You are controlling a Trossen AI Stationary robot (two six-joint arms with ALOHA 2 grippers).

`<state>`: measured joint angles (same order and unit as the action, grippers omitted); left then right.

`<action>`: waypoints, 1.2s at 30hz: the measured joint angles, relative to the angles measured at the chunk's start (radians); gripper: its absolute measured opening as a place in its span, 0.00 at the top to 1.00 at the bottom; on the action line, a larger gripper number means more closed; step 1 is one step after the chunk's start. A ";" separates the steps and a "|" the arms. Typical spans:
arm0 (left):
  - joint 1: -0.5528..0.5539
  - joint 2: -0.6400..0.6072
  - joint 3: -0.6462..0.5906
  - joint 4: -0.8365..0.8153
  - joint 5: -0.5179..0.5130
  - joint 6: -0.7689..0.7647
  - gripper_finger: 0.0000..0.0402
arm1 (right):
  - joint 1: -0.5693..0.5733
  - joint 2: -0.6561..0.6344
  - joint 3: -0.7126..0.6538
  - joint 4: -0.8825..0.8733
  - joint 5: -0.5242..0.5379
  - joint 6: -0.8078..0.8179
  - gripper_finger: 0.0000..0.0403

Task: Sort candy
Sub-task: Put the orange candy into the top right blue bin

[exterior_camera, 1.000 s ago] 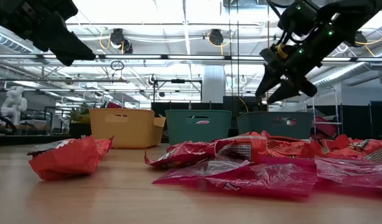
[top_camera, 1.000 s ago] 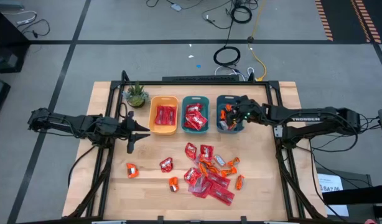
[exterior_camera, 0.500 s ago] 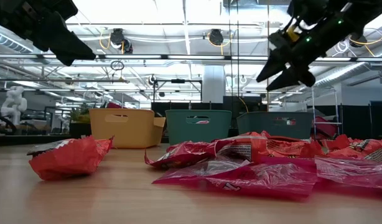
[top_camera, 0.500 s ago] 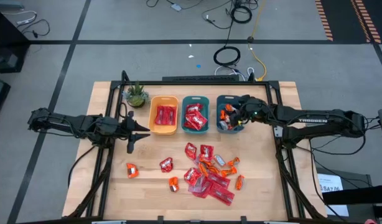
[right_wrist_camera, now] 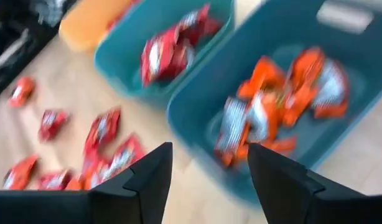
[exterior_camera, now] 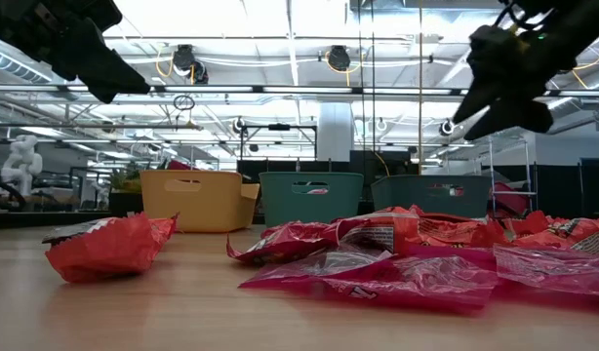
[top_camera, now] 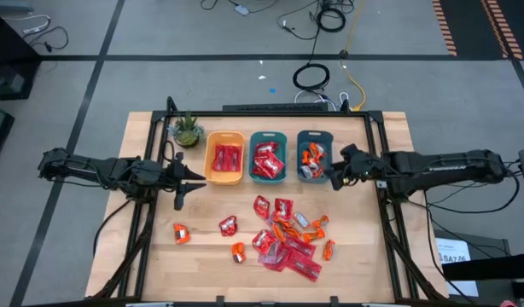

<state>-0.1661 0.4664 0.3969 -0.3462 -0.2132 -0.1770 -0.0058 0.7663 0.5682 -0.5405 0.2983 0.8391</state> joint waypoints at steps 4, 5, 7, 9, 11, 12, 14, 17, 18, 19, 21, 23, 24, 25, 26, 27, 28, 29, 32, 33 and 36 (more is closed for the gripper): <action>0.000 0.000 0.000 0.000 0.000 0.000 0.74 | 0.036 -0.002 0.000 -0.014 -0.058 0.062 0.51; 0.000 0.000 0.000 0.000 0.000 0.000 0.74 | 0.039 -0.002 0.000 -0.012 -0.062 0.080 0.51; 0.000 0.000 0.000 0.000 0.000 0.000 0.74 | 0.044 -0.002 0.000 -0.010 -0.063 0.134 0.51; 0.000 0.000 0.000 0.000 0.000 0.000 0.74 | 0.055 -0.002 0.000 -0.017 -0.066 0.169 0.51; 0.000 0.000 0.000 0.000 0.000 0.000 0.74 | 0.069 0.002 0.000 -0.017 -0.070 0.176 0.51; 0.000 0.000 0.000 0.000 0.000 0.000 0.74 | 0.075 0.005 0.000 -0.017 -0.070 0.173 0.51; 0.000 0.000 0.000 0.000 0.000 0.000 0.74 | 0.083 0.012 0.000 -0.017 -0.069 0.166 0.51; 0.000 0.000 0.000 0.000 0.000 0.000 0.74 | 0.095 0.022 -0.001 -0.014 -0.067 0.177 0.51; 0.000 0.000 0.000 0.000 0.000 0.000 0.74 | 0.101 0.027 -0.001 -0.008 -0.067 0.182 0.51; 0.000 0.000 0.000 0.000 0.000 0.000 0.74 | 0.106 0.031 -0.001 -0.002 -0.067 0.188 0.51; 0.000 0.000 0.000 0.000 0.000 0.000 0.74 | 0.119 0.043 -0.001 -0.005 -0.069 0.200 0.51; 0.000 0.000 0.000 0.000 0.000 0.000 0.74 | 0.135 0.058 -0.001 -0.015 -0.071 0.202 0.51; 0.000 0.000 0.000 0.000 0.000 0.000 0.74 | 0.141 0.065 -0.001 -0.024 -0.072 0.201 0.51; 0.000 0.000 0.000 0.000 0.000 0.000 0.74 | 0.148 0.071 -0.001 -0.030 -0.074 0.213 0.51; 0.000 0.000 0.000 0.000 0.000 -0.001 0.74 | 0.156 0.080 -0.001 -0.032 -0.087 0.235 0.51; 0.000 0.000 0.000 0.000 0.000 -0.001 0.74 | 0.163 0.090 -0.001 -0.032 -0.107 0.253 0.51; 0.000 0.000 0.000 0.000 0.000 -0.001 0.74 | 0.170 0.102 -0.001 -0.032 -0.135 0.258 0.51; 0.000 0.000 0.000 0.000 0.000 -0.001 0.74 | 0.180 0.116 -0.001 -0.032 -0.172 0.253 0.51; 0.000 0.000 0.000 0.000 0.000 -0.001 0.74 | 0.213 0.170 -0.001 -0.030 -0.298 0.132 0.51; 0.000 0.000 0.000 0.000 0.000 -0.001 0.74 | 0.229 0.191 -0.001 -0.025 -0.340 0.074 0.51; 0.000 0.000 0.000 -0.001 0.000 -0.001 0.74 | 0.272 0.256 -0.002 0.034 -0.407 -0.050 0.51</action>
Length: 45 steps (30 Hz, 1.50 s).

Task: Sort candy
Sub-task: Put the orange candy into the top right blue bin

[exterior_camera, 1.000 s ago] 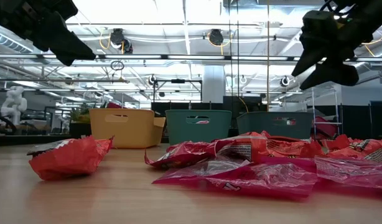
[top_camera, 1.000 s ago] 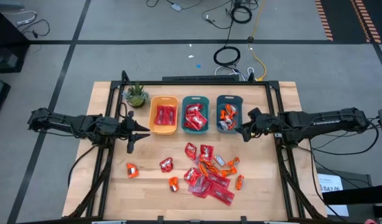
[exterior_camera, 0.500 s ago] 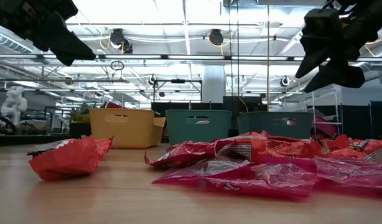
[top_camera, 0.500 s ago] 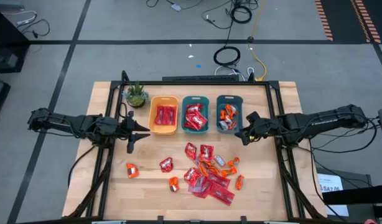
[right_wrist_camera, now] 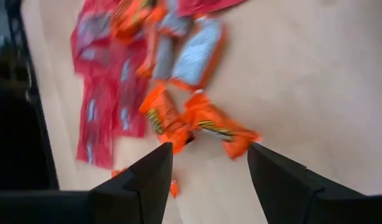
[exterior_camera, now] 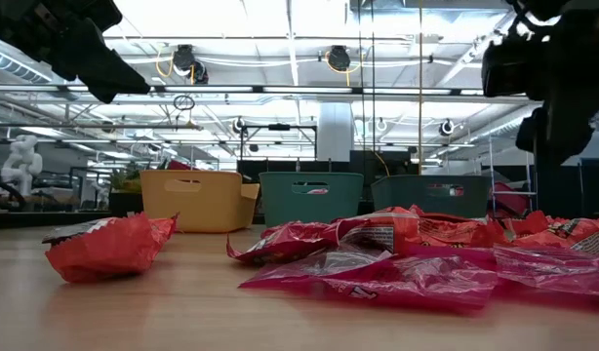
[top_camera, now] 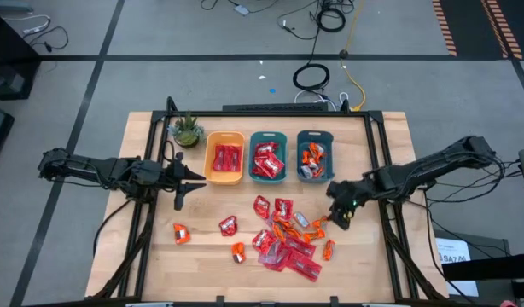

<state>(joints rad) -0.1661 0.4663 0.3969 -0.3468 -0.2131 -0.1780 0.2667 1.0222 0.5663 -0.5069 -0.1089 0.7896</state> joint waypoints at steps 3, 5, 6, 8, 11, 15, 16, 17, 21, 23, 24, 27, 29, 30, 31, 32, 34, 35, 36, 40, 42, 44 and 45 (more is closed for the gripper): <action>0.000 0.000 0.000 0.000 0.000 0.000 0.74 | 0.035 0.068 0.000 0.069 0.006 -0.079 0.51; 0.000 0.000 0.000 0.000 0.000 0.000 0.74 | 0.054 0.114 0.000 0.109 0.008 -0.125 0.51; 0.000 0.000 0.000 0.000 0.000 0.000 0.74 | 0.064 0.137 0.000 0.123 0.012 -0.145 0.51; 0.000 0.000 0.000 0.000 0.000 -0.001 0.74 | 0.083 0.182 0.000 0.149 0.031 -0.173 0.51; 0.000 0.000 0.000 0.000 0.000 -0.001 0.74 | 0.104 0.246 0.000 0.181 0.036 -0.213 0.51; 0.000 0.000 0.000 0.000 0.000 -0.003 0.74 | 0.121 0.323 0.005 0.212 0.094 -0.238 0.51; 0.000 0.000 0.000 0.000 0.000 -0.003 0.74 | 0.123 0.342 0.005 0.218 0.124 -0.238 0.51; 0.000 0.000 0.000 0.000 0.000 -0.003 0.74 | 0.122 0.361 0.005 0.223 0.149 -0.237 0.51; 0.000 0.000 0.000 0.000 0.000 -0.003 0.74 | 0.123 0.421 0.004 0.230 0.194 -0.264 0.51; 0.000 0.000 0.000 0.001 0.000 -0.003 0.74 | 0.122 0.444 0.005 0.238 0.193 -0.283 0.51; 0.000 0.000 0.000 0.000 0.000 -0.003 0.74 | 0.122 0.457 0.005 0.242 0.193 -0.292 0.51; 0.000 0.000 0.000 0.000 0.000 -0.002 0.74 | 0.123 0.472 0.008 0.242 0.202 -0.291 0.54; 0.000 0.000 0.000 0.000 0.000 -0.002 0.74 | 0.122 0.474 0.016 0.233 0.213 -0.276 0.59; 0.000 0.000 0.000 0.000 0.000 -0.002 0.74 | 0.122 0.472 0.022 0.231 0.218 -0.275 0.62; 0.000 0.000 0.000 0.000 0.000 -0.002 0.74 | 0.122 0.470 0.028 0.226 0.220 -0.278 0.67; 0.000 0.000 0.000 0.000 0.000 -0.001 0.74 | 0.121 0.471 0.039 0.215 0.220 -0.281 0.71; 0.000 0.000 0.000 0.000 0.000 0.000 0.74 | 0.120 0.474 0.072 0.174 0.219 -0.283 0.83; 0.000 0.000 0.000 0.000 0.000 0.001 0.74 | 0.120 0.477 0.094 0.142 0.215 -0.284 0.89; 0.000 0.000 0.000 0.000 0.000 0.001 0.74 | 0.120 0.478 0.116 0.108 0.204 -0.285 0.93; 0.000 0.000 0.000 0.000 0.000 0.001 0.74 | 0.121 0.468 0.224 -0.070 0.205 -0.279 0.93; 0.000 0.000 0.000 0.000 0.000 0.000 0.74 | 0.120 0.468 0.296 -0.160 0.236 -0.283 0.92; 0.000 0.000 0.000 0.000 0.000 0.000 0.74 | 0.120 0.468 0.380 -0.255 0.309 -0.296 0.93; 0.000 0.000 0.000 0.000 0.000 0.000 0.74 | 0.118 0.468 0.420 -0.296 0.351 -0.308 0.93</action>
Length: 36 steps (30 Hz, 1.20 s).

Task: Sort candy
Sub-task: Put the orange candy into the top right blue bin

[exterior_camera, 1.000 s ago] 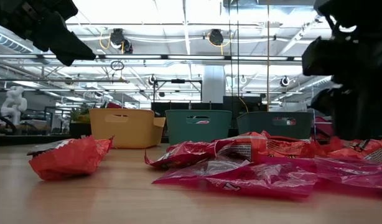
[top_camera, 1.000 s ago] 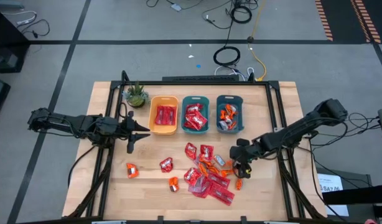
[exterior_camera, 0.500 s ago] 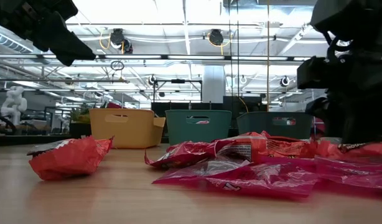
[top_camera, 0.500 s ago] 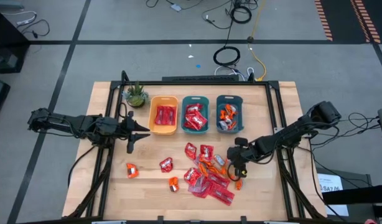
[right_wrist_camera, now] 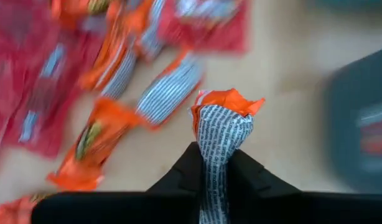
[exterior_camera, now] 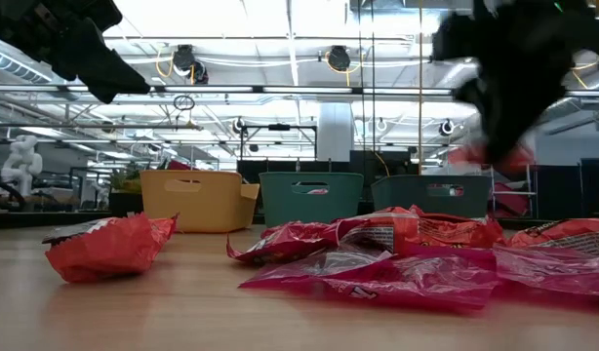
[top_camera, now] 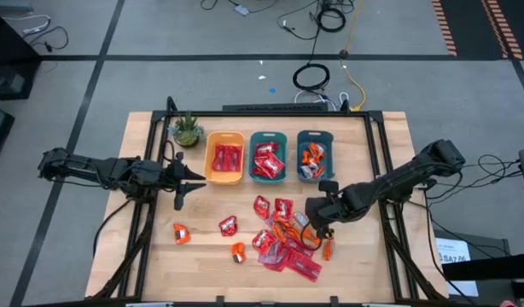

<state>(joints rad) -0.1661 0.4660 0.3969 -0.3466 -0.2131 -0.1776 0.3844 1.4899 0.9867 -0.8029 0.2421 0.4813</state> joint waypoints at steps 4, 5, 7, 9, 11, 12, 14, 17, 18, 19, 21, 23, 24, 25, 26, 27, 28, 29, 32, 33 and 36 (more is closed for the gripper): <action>0.000 0.000 0.000 0.000 0.000 0.000 0.74 | -0.031 -0.002 0.159 -0.161 0.191 -0.015 0.95; 0.000 0.000 0.000 0.000 0.000 0.000 0.74 | -0.046 -0.002 0.193 -0.193 0.235 -0.001 0.95; 0.000 0.000 0.000 0.000 0.000 0.000 0.74 | -0.084 -0.005 0.251 -0.259 0.294 0.028 0.95; 0.000 0.000 0.000 0.000 0.000 0.000 0.74 | -0.137 -0.017 0.285 -0.294 0.314 0.055 0.95; 0.000 0.000 0.000 0.000 0.000 0.000 0.74 | -0.198 -0.040 0.290 -0.304 0.315 0.085 0.95; 0.000 0.000 0.000 0.000 0.000 0.000 0.74 | -0.233 -0.053 0.286 -0.304 0.315 0.098 0.95; 0.000 0.000 0.000 0.000 0.000 0.000 0.74 | -0.307 -0.081 0.260 -0.288 0.307 0.110 0.95; 0.000 0.000 0.000 0.000 0.000 0.000 0.74 | -0.437 -0.121 0.189 -0.199 0.220 0.103 0.95; 0.000 0.000 0.000 0.000 0.000 0.000 0.74 | -0.486 -0.134 0.157 -0.149 0.155 0.094 0.95; 0.000 0.000 0.000 0.000 0.000 0.000 0.74 | -0.528 -0.143 0.120 -0.089 0.076 0.085 0.95; 0.000 0.000 0.000 0.000 0.000 0.000 0.74 | -0.604 -0.149 0.049 0.028 -0.066 0.082 0.95; 0.000 0.000 0.000 0.000 0.000 0.000 0.74 | -0.652 -0.141 -0.004 0.110 -0.116 0.081 0.94; 0.000 0.000 0.000 0.000 0.000 0.000 0.74 | -0.667 -0.136 -0.022 0.131 -0.119 0.083 0.93; 0.000 0.000 0.000 0.000 0.000 0.000 0.74 | -0.680 -0.131 -0.036 0.141 -0.118 0.082 0.92; 0.000 0.000 0.000 0.000 0.000 0.000 0.74 | -0.690 -0.126 -0.045 0.144 -0.114 0.082 0.90; 0.000 0.000 0.000 0.000 0.000 -0.001 0.74 | -0.698 -0.119 -0.049 0.142 -0.112 0.082 0.88; 0.000 0.000 0.000 0.000 0.000 -0.001 0.74 | -0.705 -0.115 -0.050 0.143 -0.113 0.083 0.86; 0.000 0.000 0.000 0.000 0.000 -0.001 0.74 | -0.712 -0.113 -0.050 0.142 -0.112 0.085 0.84; 0.000 0.000 0.000 0.000 0.000 -0.001 0.74 | -0.730 -0.111 -0.050 0.142 -0.110 0.116 0.76; 0.000 0.000 0.000 0.000 0.000 -0.001 0.74 | -0.738 -0.111 -0.050 0.142 -0.110 0.129 0.73; 0.000 0.000 0.000 0.000 0.000 0.000 0.74 | -0.760 -0.116 -0.050 0.141 -0.110 0.141 0.64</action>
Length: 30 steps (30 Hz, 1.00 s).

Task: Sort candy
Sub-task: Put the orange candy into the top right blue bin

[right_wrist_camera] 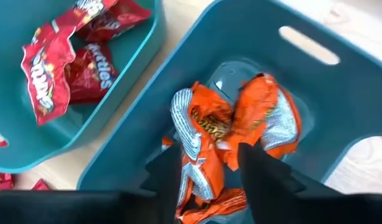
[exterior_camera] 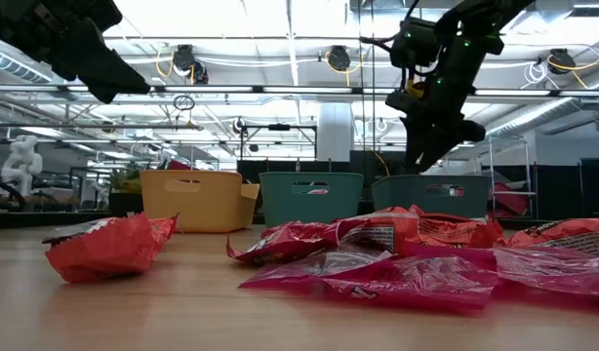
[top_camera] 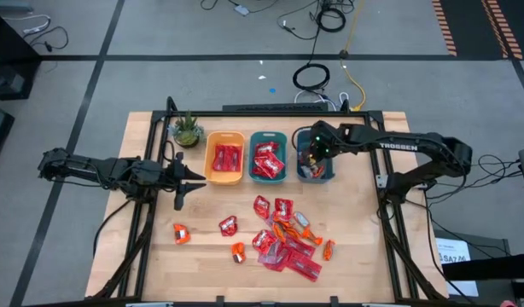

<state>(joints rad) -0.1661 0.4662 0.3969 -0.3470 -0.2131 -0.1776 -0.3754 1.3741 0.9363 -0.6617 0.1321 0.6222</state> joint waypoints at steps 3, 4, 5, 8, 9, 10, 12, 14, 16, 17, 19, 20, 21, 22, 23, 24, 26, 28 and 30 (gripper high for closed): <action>0.000 0.000 0.000 0.000 0.000 0.000 0.74 | -0.012 -0.017 0.000 -0.002 -0.006 -0.010 0.54; 0.000 0.000 0.000 0.000 0.000 0.000 0.74 | -0.015 -0.027 0.000 -0.004 -0.006 -0.012 0.50; 0.000 0.000 0.000 0.000 0.000 0.000 0.74 | -0.017 -0.037 0.000 -0.006 -0.007 -0.014 0.47; 0.000 0.000 0.000 0.000 0.000 0.000 0.74 | -0.020 -0.071 0.000 -0.017 0.000 -0.016 0.38; 0.000 0.000 0.000 0.000 0.000 0.000 0.74 | -0.023 -0.081 0.000 -0.024 0.000 -0.017 0.35; 0.000 0.000 0.000 0.000 0.000 0.000 0.74 | -0.025 -0.093 0.000 -0.028 0.000 -0.017 0.33; 0.000 0.000 0.000 0.000 0.000 0.000 0.74 | -0.026 -0.110 0.000 -0.033 0.001 -0.017 0.29; 0.000 0.000 0.000 0.000 0.000 0.000 0.74 | -0.026 -0.123 0.000 -0.032 -0.003 -0.017 0.26; 0.000 0.000 0.000 0.000 0.000 0.000 0.74 | -0.025 -0.136 0.000 -0.047 -0.004 -0.016 0.25; 0.000 0.000 0.000 0.000 0.000 0.000 0.74 | -0.025 -0.142 0.000 -0.056 0.003 -0.011 0.25; 0.000 0.000 0.000 0.000 0.000 0.001 0.74 | -0.025 -0.153 0.000 -0.083 0.027 0.041 0.25; 0.000 0.000 0.000 0.000 0.000 0.000 0.74 | -0.024 -0.161 0.000 -0.113 0.044 0.084 0.25; 0.000 0.000 0.000 0.000 0.000 0.000 0.74 | -0.017 -0.171 0.000 -0.145 0.065 0.127 0.25; 0.000 0.000 0.000 0.000 0.000 0.000 0.74 | -0.007 -0.182 0.000 -0.177 0.088 0.166 0.25; 0.000 0.000 0.000 0.000 0.000 0.000 0.74 | 0.008 -0.193 0.000 -0.214 0.114 0.194 0.26; 0.000 0.000 0.000 0.000 0.000 0.000 0.74 | 0.025 -0.204 0.002 -0.261 0.135 0.212 0.26; 0.000 0.000 0.000 0.000 0.000 0.000 0.74 | 0.073 -0.224 0.015 -0.366 0.177 0.267 0.26; 0.000 0.000 0.000 0.000 0.000 0.000 0.74 | 0.139 -0.250 0.035 -0.450 0.209 0.343 0.26; 0.000 0.000 0.000 0.000 0.000 0.000 0.74 | 0.220 -0.272 0.057 -0.510 0.225 0.439 0.26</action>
<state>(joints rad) -0.1661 0.4663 0.3969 -0.3473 -0.2131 -0.1775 -0.1550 1.1026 0.9934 -1.1714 0.3575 1.0615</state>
